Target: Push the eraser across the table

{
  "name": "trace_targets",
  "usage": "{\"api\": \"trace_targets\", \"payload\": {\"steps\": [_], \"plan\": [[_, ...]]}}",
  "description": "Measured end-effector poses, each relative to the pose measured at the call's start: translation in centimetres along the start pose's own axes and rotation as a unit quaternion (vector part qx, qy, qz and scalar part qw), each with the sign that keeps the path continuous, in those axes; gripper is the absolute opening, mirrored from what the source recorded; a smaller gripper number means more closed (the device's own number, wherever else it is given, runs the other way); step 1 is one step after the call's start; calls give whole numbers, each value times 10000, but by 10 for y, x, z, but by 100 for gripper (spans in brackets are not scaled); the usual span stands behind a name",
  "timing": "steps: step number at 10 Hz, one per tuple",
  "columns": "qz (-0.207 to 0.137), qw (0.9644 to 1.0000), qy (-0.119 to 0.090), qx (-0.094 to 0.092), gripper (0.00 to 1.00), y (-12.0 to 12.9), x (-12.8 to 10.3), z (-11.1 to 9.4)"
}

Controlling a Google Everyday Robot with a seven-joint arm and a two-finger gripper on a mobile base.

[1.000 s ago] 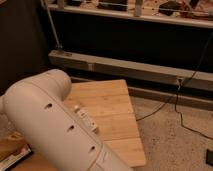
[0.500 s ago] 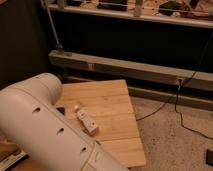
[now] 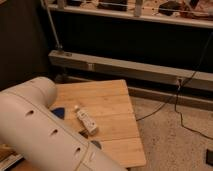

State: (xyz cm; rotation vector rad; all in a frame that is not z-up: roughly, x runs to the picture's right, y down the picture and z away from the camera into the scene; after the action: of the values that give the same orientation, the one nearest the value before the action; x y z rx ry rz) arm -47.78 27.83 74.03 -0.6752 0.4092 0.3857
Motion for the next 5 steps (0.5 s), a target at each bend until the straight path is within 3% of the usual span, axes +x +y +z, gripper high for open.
{"api": "trace_targets", "payload": {"steps": [5], "plan": [[2, 9997, 88, -216, 0, -1, -2, 5]]}}
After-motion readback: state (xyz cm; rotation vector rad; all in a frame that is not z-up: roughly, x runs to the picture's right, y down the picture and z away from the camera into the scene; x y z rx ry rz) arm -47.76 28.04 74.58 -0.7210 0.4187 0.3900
